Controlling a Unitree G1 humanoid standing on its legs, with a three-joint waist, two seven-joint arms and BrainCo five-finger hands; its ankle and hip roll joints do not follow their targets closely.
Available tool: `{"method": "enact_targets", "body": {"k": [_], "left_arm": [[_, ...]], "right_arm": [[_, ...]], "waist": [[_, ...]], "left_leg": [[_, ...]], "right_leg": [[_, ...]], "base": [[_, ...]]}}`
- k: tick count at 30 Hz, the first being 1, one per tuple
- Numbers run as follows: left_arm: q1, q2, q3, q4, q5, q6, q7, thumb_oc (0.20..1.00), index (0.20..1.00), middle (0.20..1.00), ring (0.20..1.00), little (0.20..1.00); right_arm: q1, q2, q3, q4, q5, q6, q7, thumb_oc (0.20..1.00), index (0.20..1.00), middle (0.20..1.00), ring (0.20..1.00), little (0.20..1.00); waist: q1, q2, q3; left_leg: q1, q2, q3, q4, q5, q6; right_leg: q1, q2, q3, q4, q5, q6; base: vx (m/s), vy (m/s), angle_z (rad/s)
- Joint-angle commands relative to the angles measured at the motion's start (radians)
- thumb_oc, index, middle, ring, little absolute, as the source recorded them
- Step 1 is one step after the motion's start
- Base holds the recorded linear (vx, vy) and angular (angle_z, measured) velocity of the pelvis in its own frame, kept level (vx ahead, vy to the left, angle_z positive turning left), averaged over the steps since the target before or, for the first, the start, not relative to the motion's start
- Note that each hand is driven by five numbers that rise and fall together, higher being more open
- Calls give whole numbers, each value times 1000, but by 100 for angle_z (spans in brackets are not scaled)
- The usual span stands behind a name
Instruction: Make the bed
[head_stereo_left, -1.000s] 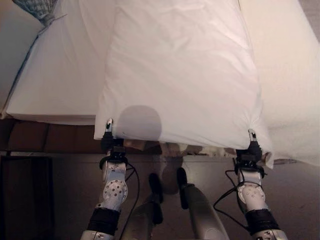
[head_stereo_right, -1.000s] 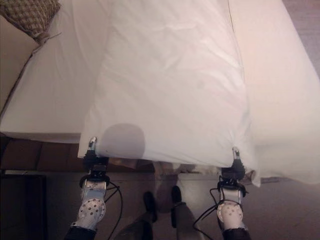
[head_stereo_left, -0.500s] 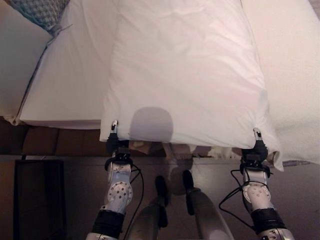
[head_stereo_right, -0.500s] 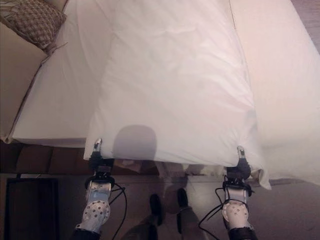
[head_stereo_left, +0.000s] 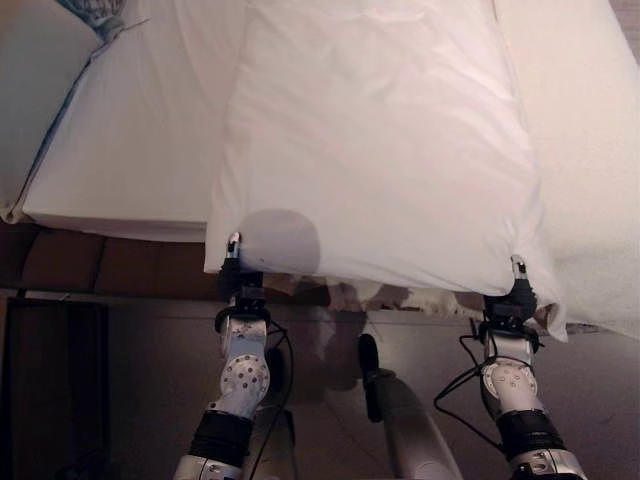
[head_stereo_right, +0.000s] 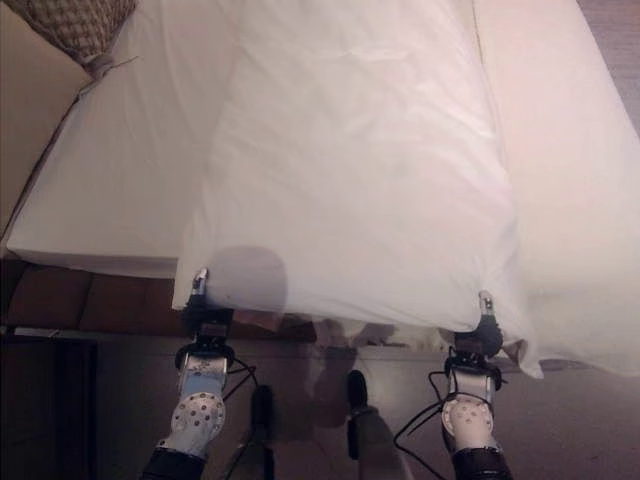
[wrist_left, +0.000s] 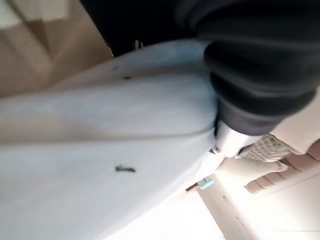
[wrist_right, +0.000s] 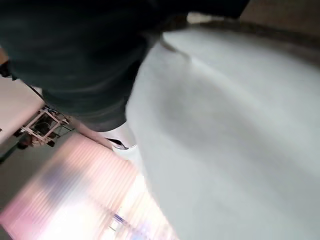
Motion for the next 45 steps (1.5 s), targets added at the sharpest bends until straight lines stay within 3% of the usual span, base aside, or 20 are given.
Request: {"method": "enact_targets", "body": {"k": [1,2,3,5,6,7,11,12,17,18,20,26,27,28,29,33,35,41,42,45], "left_arm": [[89,92,78,-132,9,-41,-64,200,200,200,200,200],[89,92,78,-132,9,-41,-64,200,200,200,200,200],[103,100,80,-143,35,-27,-78,200,200,200,200,200],[103,99,82,-144,41,-24,-83,200,200,200,200,200],[105,96,83,-147,53,-5,-76,200,200,200,200,200],[108,94,79,-147,57,3,-72,200,200,200,200,200],[94,94,63,-144,65,7,-66,200,200,200,200,200],[83,84,44,-128,68,16,-64,200,200,200,200,200],[82,66,21,-121,50,20,-73,200,200,200,200,200],[82,48,4,-126,39,15,-76,200,200,200,200,200],[81,38,-2,-125,33,13,-80,200,200,200,200,200],[95,26,8,-127,22,2,-68,200,200,200,200,200],[104,31,15,-139,26,-3,-61,200,200,200,200,200],[104,31,15,-139,26,-3,-61,200,200,200,200,200],[109,38,31,-152,34,-16,-52,200,200,200,200,200],[103,46,65,-152,28,-51,-22,200,200,200,200,200],[85,53,64,-132,30,-62,-14,200,200,200,200,200],[56,75,39,-104,33,-50,-22,200,200,200,200,200],[65,87,21,-73,24,-25,-44,200,200,200,200,200],[81,101,26,-79,29,-17,-52,200,200,200,200,200]], "right_arm": [[5,23,4,-52,-17,-11,45,200,200,200,200,200],[5,23,4,-52,-17,-11,46,200,200,200,200,200],[-5,24,17,-36,-34,-3,46,200,200,200,200,200],[0,20,17,-37,-37,-1,48,200,200,200,200,200],[27,16,17,-45,-32,-2,54,200,200,200,200,200],[51,13,20,-48,-33,2,59,200,200,200,200,200],[75,3,24,-57,-39,-2,61,200,200,200,200,200],[92,-4,21,-62,-41,-6,61,200,200,200,200,200],[120,-9,4,-70,-32,-9,57,200,200,200,200,200],[141,-30,-15,-75,-35,-13,52,200,200,200,200,200],[142,-49,-24,-68,-40,-7,50,200,200,200,200,200],[115,-51,0,-45,-56,5,36,200,200,200,200,200],[102,-43,8,-29,-56,8,33,200,200,200,200,200],[102,-43,8,-29,-56,8,33,200,200,200,200,200],[102,-41,14,-26,-51,7,34,200,200,200,200,200],[85,-38,21,-17,-33,-7,33,200,200,200,200,200],[77,-32,20,-29,-38,-24,26,200,200,200,200,200],[77,-19,14,-45,-35,-28,23,200,200,200,200,200],[95,-4,3,-50,-44,-2,32,200,200,200,200,200],[90,3,4,-41,-59,12,39,200,200,200,200,200]], "waist": [[46,-16,-69],[46,-16,-69],[44,-6,-70],[33,-1,-72],[-2,2,-67],[-11,-8,-67],[-32,0,-67],[-58,24,-69],[-86,48,-81],[-96,53,-75],[-97,60,-67],[-61,40,-74],[-42,4,-82],[-42,4,-83],[-32,-8,-82],[1,-10,-83],[-8,16,-83],[-21,15,-76],[-37,17,-77],[-23,21,-81]], "left_leg": [[-26,-15,47,35,-52,42],[-26,-15,47,35,-51,42],[11,-39,82,-23,-44,50],[19,-53,90,-39,-34,50],[62,-98,110,-89,-18,48],[86,-125,118,-132,2,51],[105,-150,108,-173,19,59],[116,-161,81,-189,27,69],[108,-162,86,-164,12,70],[57,-166,113,-5,28,12],[27,-152,140,65,14,-8],[0,-145,79,76,-37,37],[-8,-51,2,19,-8,49],[-9,-51,2,18,-7,49],[-4,32,-55,-55,67,40],[17,136,-170,-211,181,-8],[58,173,-45,-261,174,-37],[30,135,34,-158,118,-26],[-3,23,99,27,-31,33],[5,5,139,27,-53,53]], "right_leg": [[127,-176,-23,-332,257,82],[126,-176,-23,-332,257,82],[132,-120,-111,-264,159,57],[123,-81,-92,-255,138,54],[102,103,-37,-189,47,17],[84,187,-17,-155,32,-1],[77,243,40,-162,39,-10],[53,285,141,-144,50,-12],[62,270,171,-166,69,-1],[112,232,167,-208,79,-11],[137,221,141,-217,74,-20],[119,228,166,-187,66,-16],[110,200,190,-176,53,-14],[109,200,191,-176,53,-14],[104,192,196,-157,30,-21],[92,208,219,-104,-14,-16],[74,180,193,-73,-24,4],[101,89,190,-130,21,52],[155,-94,204,-246,158,105],[139,-133,146,-290,219,90]], "base": [[25,245,-59],[5,394,-105],[10,392,-82],[22,468,-49],[57,537,-18],[60,426,-4],[36,75,25],[30,21,3],[24,-33,36],[-2,-144,34],[-34,-138,45],[-4,-49,-5],[17,12,-34],[54,71,-37],[50,102,-25],[91,228,-11],[82,471,-21],[38,445,-1],[139,870,59],[99,611,33]]}}
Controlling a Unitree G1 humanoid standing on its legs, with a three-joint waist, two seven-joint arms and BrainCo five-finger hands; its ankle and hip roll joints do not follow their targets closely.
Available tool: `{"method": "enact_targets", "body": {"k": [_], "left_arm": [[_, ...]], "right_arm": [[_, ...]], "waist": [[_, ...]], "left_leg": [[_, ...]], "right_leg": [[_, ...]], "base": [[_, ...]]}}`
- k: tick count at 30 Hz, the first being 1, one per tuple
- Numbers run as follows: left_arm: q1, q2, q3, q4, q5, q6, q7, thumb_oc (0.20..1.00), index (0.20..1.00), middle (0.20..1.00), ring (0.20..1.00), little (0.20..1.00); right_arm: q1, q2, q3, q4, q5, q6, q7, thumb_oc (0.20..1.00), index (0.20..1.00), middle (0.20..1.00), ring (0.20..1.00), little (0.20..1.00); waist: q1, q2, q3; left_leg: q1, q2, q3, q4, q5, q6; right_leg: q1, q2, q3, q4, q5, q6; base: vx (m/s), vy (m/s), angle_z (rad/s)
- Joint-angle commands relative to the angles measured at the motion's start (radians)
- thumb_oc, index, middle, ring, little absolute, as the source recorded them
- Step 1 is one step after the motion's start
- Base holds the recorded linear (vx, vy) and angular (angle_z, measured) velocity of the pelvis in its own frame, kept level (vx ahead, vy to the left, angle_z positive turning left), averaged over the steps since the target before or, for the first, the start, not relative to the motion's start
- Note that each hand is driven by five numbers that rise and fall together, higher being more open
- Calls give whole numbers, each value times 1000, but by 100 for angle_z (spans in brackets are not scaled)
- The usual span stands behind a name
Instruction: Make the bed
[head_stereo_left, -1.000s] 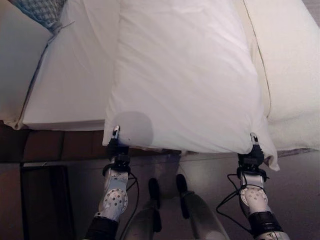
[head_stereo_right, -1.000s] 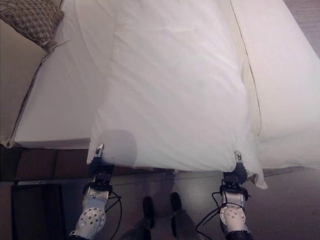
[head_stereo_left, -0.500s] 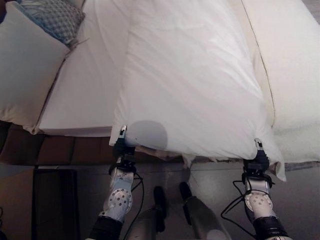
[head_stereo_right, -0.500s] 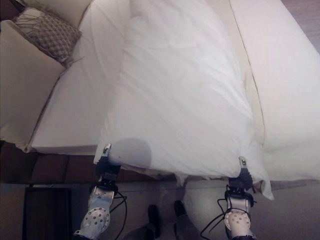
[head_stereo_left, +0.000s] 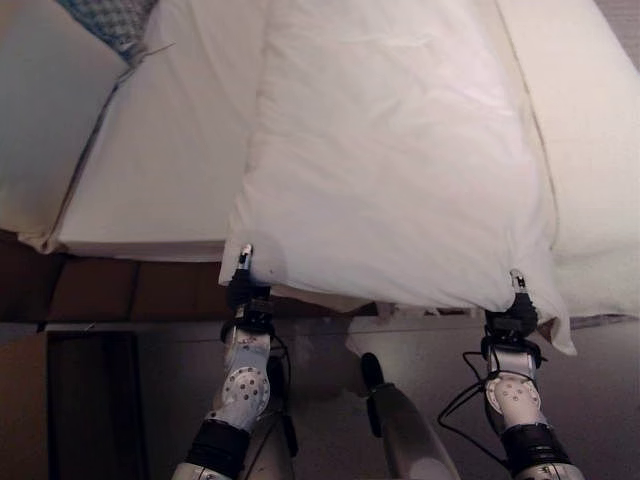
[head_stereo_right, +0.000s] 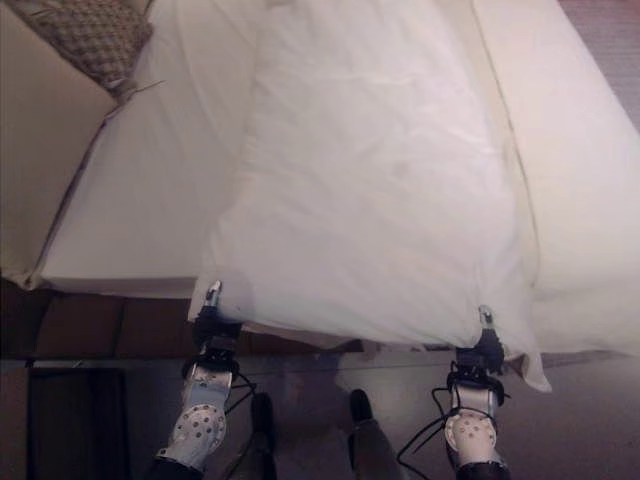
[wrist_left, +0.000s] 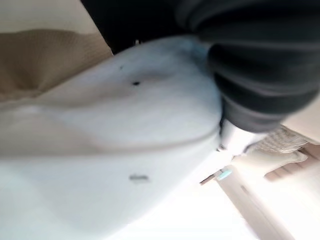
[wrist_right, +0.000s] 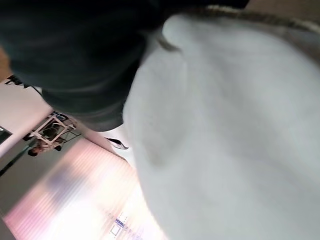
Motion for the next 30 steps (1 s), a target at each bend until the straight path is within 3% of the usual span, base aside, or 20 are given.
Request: {"method": "enact_targets", "body": {"k": [1,3,4,5,7,8,9,12,20,27,30], "left_arm": [[39,90,91,-147,29,-52,-40,200,200,200,200,200],[45,99,97,-144,46,-39,-49,200,200,200,200,200],[45,98,98,-144,46,-38,-49,200,200,200,200,200],[49,93,111,-138,56,-39,-39,200,200,200,200,200],[48,93,112,-138,56,-39,-39,200,200,200,200,200],[47,88,121,-133,71,-39,-30,200,200,200,200,200],[38,77,129,-118,70,-49,-19,200,200,200,200,200],[39,56,151,-108,50,-67,-2,200,200,200,200,200],[-34,51,159,-110,41,-86,75,200,200,200,200,200],[-247,138,169,-168,59,-104,101,200,200,200,200,200],[-227,145,183,-208,64,-95,74,200,200,200,200,200]], "right_arm": [[-8,20,29,-25,-43,-5,39,200,200,200,200,200],[-6,24,25,-12,-36,-1,45,200,200,200,200,200],[-6,23,25,-11,-35,-1,46,200,200,200,200,200],[1,23,30,-2,-41,-1,45,200,200,200,200,200],[1,22,31,-1,-41,-1,45,200,200,200,200,200],[6,23,35,4,-41,-7,42,200,200,200,200,200],[12,21,34,9,-35,-15,39,200,200,200,200,200],[11,13,37,28,-47,-4,24,200,200,200,200,200],[-45,-64,46,-3,-158,-4,-90,200,200,200,200,200],[-177,-183,98,-234,-247,-18,-169,200,200,200,200,200],[-161,-191,90,-287,-254,-17,-159,200,200,200,200,200]], "waist": [[34,-5,-61],[24,-4,-63],[22,-4,-62],[13,-6,-52],[13,-7,-53],[6,-8,-53],[-2,-3,-45],[13,-19,-54],[13,-19,-89],[14,-21,-109],[16,-26,-104]], "left_leg": [[-33,-7,11,70,-82,2],[-24,-30,14,44,-71,10],[-21,-30,12,40,-71,9],[5,-55,21,8,-60,6],[5,-56,22,3,-56,5],[18,-71,17,-14,-51,4],[29,-69,2,-17,-50,5],[23,-51,30,-11,-49,-1],[23,-29,14,-32,-26,-15],[26,-34,7,-68,-10,-17],[27,-37,6,-77,-6,-14]], "right_leg": [[21,-132,-19,-287,286,54],[6,-52,-35,-241,226,40],[4,-51,-37,-230,218,39],[-17,48,-50,-189,160,16],[-23,48,-48,-181,157,15],[-38,110,-23,-167,139,-5],[-49,123,31,-123,120,-17],[-42,111,-1,-136,130,-5],[-24,124,-25,-161,130,-11],[-24,121,-23,-175,144,-1],[-24,117,-20,-182,154,4]], "base": [[20,372,-90],[-7,251,-81],[-27,219,-29],[-22,131,8],[-14,97,16],[10,79,-1],[12,45,10],[9,-98,23],[9,-112,3],[1,-13,3],[0,0,0]]}}
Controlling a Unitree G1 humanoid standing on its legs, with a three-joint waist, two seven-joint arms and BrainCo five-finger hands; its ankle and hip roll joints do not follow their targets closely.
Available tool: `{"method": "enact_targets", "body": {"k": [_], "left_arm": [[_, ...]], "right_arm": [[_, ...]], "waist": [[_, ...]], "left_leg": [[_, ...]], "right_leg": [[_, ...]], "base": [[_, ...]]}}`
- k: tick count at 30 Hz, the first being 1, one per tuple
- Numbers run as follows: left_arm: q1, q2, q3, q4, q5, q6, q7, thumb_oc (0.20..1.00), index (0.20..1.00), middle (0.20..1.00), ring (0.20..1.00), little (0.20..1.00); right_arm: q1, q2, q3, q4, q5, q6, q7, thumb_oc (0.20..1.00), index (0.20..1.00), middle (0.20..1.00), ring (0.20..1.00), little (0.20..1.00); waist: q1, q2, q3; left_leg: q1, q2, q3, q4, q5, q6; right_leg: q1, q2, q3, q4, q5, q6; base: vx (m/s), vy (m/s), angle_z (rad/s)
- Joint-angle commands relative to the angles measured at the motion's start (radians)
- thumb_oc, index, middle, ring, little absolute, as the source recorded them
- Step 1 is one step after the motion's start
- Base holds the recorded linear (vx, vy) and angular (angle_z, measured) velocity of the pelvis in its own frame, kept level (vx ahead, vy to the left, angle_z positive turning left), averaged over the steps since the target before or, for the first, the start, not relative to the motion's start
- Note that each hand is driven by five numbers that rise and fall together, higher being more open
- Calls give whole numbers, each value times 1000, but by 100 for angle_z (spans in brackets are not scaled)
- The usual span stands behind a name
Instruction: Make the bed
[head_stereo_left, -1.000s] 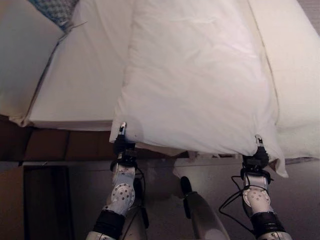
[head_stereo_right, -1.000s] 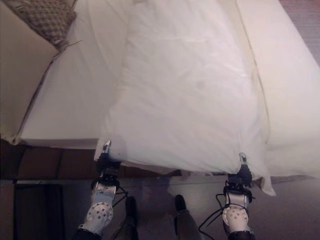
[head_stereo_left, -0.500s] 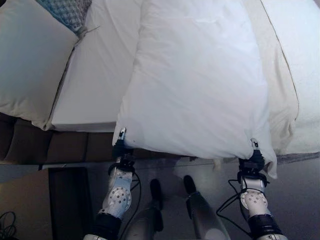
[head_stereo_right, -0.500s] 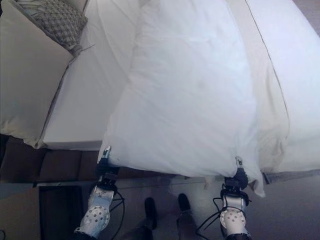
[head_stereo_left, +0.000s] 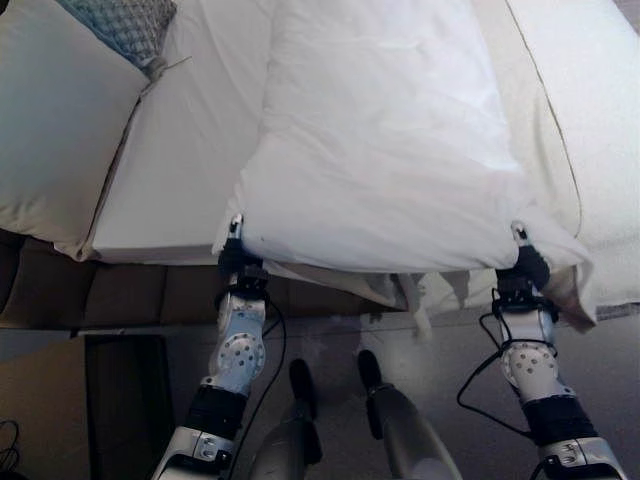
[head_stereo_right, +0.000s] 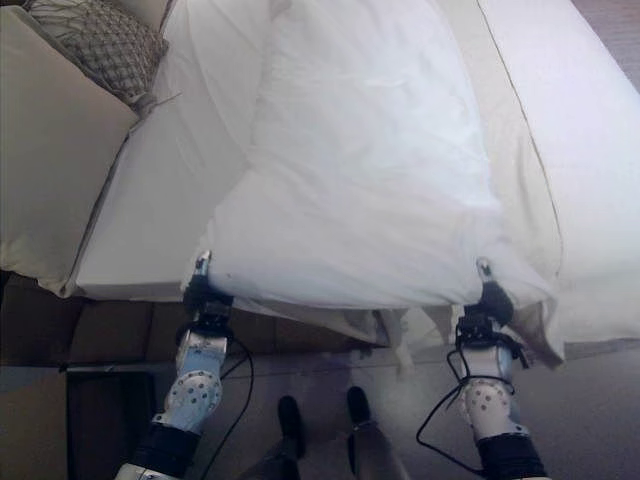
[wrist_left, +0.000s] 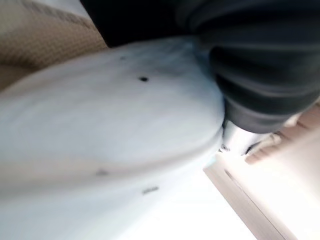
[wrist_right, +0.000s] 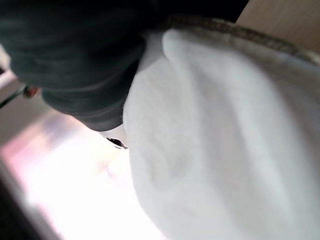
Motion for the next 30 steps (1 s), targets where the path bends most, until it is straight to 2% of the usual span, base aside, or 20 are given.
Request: {"method": "enact_targets", "body": {"k": [1,6,10,14,16,17,19,20,21,22,24,27,29,30], "left_arm": [[-13,89,80,-104,61,-94,-75,200,200,200,200,200],[149,61,124,-123,70,-78,-110,200,200,200,200,200],[265,25,158,-49,74,-70,-88,200,200,200,200,200],[311,-36,207,139,39,-80,-48,200,200,200,200,200],[316,-42,222,253,77,-60,-58,200,200,200,200,200],[306,-64,248,335,44,-64,-62,200,200,200,200,200],[301,-73,256,386,43,-66,-66,200,200,200,200,200],[282,-87,298,516,58,-70,-60,200,200,200,200,200],[275,-96,306,556,56,-75,-52,200,200,200,200,200],[260,-95,326,668,101,-74,-37,200,200,200,200,200],[245,-102,349,734,90,-83,-19,200,200,200,200,200],[242,-102,351,736,89,-83,-21,200,200,200,200,200],[229,-104,376,875,117,-60,-28,200,200,200,200,200],[226,-103,378,878,116,-61,-31,200,200,200,200,200]], "right_arm": [[10,6,-32,-82,-53,-53,41,200,200,200,200,200],[161,64,-71,-114,-56,-14,135,200,200,200,200,200],[226,100,-108,44,-48,14,193,200,200,200,200,200],[247,141,-113,283,-37,39,198,200,200,200,200,200],[243,162,-125,413,-37,48,211,200,200,200,200,200],[236,164,-121,475,-46,51,214,200,200,200,200,200],[234,170,-112,524,-54,67,228,200,200,200,200,200],[228,174,-110,630,-80,72,235,200,200,200,200,200],[224,180,-105,661,-82,82,242,200,200,200,200,200],[218,182,-96,747,-103,92,246,200,200,200,200,200],[205,182,-77,829,-146,118,244,200,200,200,200,200],[201,182,-77,832,-146,118,246,200,200,200,200,200],[179,188,-64,945,-184,145,244,200,200,200,200,200],[177,188,-64,947,-184,145,246,200,200,200,200,200]], "waist": [[15,-43,-75],[23,-51,-61],[29,-48,-43],[35,-51,-24],[41,-53,-21],[43,-54,-19],[44,-55,-19],[48,-54,-19],[49,-55,-20],[50,-53,-19],[52,-53,-20],[53,-54,-21],[58,-51,-26],[57,-51,-25]], "left_leg": [[31,-35,12,17,-67,-15],[23,-39,13,9,-60,-11],[11,-40,11,9,-56,-9],[12,-38,15,10,-60,-7],[5,-37,20,9,-59,-7],[6,-37,22,10,-60,-7],[4,-36,22,10,-60,-7],[6,-36,24,9,-61,-8],[6,-35,26,9,-61,-9],[13,-34,24,9,-66,-10],[17,-32,26,7,-67,-11],[12,-32,27,6,-64,-11],[15,-31,25,6,-65,-13],[15,-31,24,6,-65,-13]], "right_leg": [[54,-33,48,-175,95,134],[50,-40,53,-193,108,135],[45,-47,48,-203,118,137],[49,-53,45,-210,121,140],[43,-56,44,-217,128,143],[44,-57,44,-218,128,143],[42,-58,44,-219,129,143],[46,-61,43,-223,129,143],[46,-62,41,-223,129,144],[54,-65,39,-225,125,145],[57,-66,38,-227,125,144],[53,-66,40,-228,129,143],[59,-70,32,-230,126,143],[59,-70,31,-230,126,143]], "base": [[0,0,0],[0,0,0],[0,0,0],[0,0,0],[0,0,0],[0,0,0],[7,5,-2],[0,0,0],[40,20,1],[0,0,0],[19,8,0],[0,0,0],[0,0,0],[0,0,0]]}}
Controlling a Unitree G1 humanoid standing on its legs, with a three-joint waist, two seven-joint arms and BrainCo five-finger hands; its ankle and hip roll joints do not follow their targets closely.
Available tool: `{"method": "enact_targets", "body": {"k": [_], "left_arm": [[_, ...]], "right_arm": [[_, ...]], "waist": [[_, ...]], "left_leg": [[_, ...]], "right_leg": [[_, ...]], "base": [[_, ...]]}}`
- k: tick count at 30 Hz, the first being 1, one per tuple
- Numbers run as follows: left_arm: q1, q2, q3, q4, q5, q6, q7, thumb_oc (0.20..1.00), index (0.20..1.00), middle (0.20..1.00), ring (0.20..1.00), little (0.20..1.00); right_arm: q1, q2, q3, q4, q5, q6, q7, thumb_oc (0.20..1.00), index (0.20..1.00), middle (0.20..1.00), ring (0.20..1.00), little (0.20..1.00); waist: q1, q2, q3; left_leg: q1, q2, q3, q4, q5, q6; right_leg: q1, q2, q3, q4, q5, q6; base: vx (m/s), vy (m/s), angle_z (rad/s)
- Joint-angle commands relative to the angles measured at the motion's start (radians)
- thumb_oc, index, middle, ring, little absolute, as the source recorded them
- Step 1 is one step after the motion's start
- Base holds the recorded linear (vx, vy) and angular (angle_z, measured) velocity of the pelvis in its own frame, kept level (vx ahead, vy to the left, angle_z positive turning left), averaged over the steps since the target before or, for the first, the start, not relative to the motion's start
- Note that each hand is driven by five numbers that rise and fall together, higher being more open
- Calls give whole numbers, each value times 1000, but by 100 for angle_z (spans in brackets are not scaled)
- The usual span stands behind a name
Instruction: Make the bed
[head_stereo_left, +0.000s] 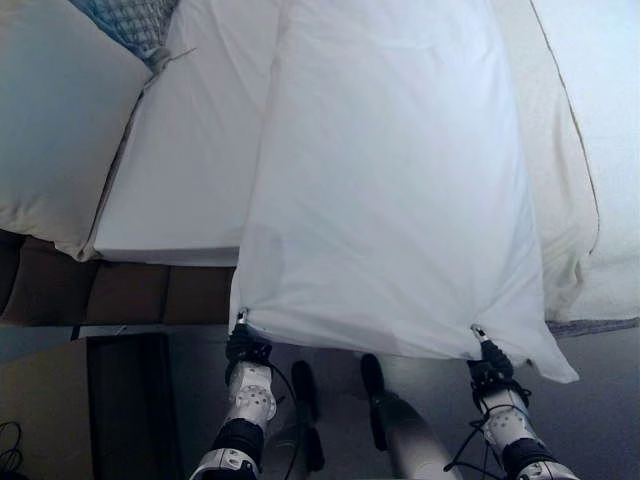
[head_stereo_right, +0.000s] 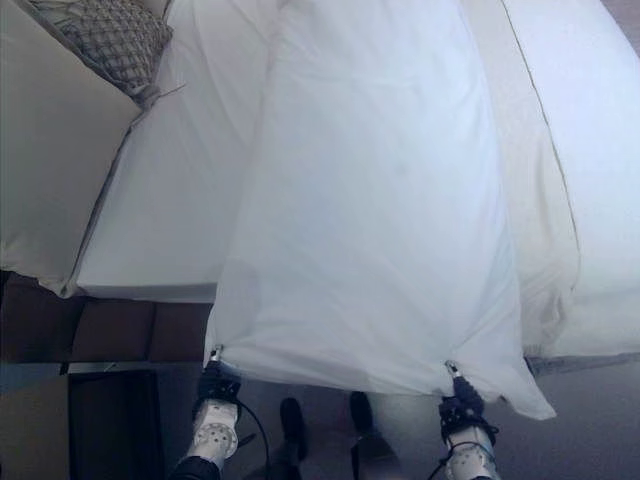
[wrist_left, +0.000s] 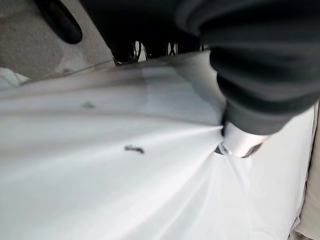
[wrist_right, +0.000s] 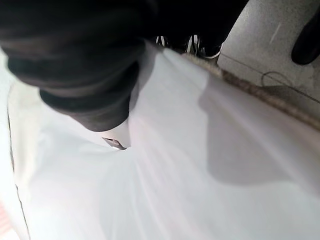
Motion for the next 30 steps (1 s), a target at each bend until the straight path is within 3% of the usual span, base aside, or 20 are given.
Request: {"method": "enact_targets", "body": {"k": [1,7,11,12,13,14,15,16,30], "left_arm": [[153,87,150,171,1,-55,77,200,200,200,200,200],[148,82,133,353,140,0,145,200,200,200,200,200],[162,72,107,368,176,20,151,200,200,200,200,200],[165,71,102,386,185,40,136,200,200,200,200,200],[172,68,90,375,180,37,122,200,200,200,200,200],[175,68,68,369,198,54,91,285,285,285,285,285],[176,68,67,369,198,54,90,285,285,285,285,285],[183,68,48,349,167,54,32,1000,1000,1000,1000,1000],[238,107,-98,375,261,181,-308,1000,1000,1000,1000,1000]], "right_arm": [[138,-2,1,111,-41,32,-21,200,200,200,200,200],[139,22,82,255,-198,98,-23,200,200,200,200,200],[144,23,104,279,-257,109,-37,200,200,200,200,200],[147,25,108,284,-272,110,-37,435,435,435,435,435],[154,28,113,281,-274,115,-29,934,934,934,934,934],[158,31,119,278,-281,118,-29,1000,1000,1000,1000,1000],[159,31,118,278,-281,118,-29,1000,1000,1000,1000,1000],[164,33,116,279,-282,115,-28,1000,1000,1000,1000,1000],[163,17,113,293,-347,117,13,1000,1000,1000,1000,1000]], "waist": [[22,-49,-25],[29,-38,-32],[29,-32,-35],[28,-30,-38],[27,-29,-40],[26,-28,-41],[26,-28,-42],[26,-28,-46],[19,-20,-57]], "left_leg": [[-53,-37,23,69,-58,-5],[-41,-39,17,61,-56,-8],[-36,-40,14,54,-54,-7],[-34,-40,15,49,-52,-7],[-32,-40,16,44,-50,-7],[-30,-41,16,42,-49,-7],[-30,-41,16,42,-49,-7],[-27,-40,14,37,-47,-8],[-11,-36,6,27,-49,-10]], "right_leg": [[-23,-77,38,-132,127,135],[-8,-87,24,-139,125,134],[-5,-91,22,-146,129,136],[-3,-92,22,-151,130,136],[-1,-93,21,-156,133,137],[0,-94,21,-159,134,138],[0,-94,21,-159,134,138],[4,-95,19,-164,134,138],[16,-91,15,-163,125,136]], "base": [[0,0,0],[5,-2,3],[0,0,0],[0,0,0],[0,0,0],[0,0,0],[0,0,0],[0,0,0],[3,-3,1]]}}
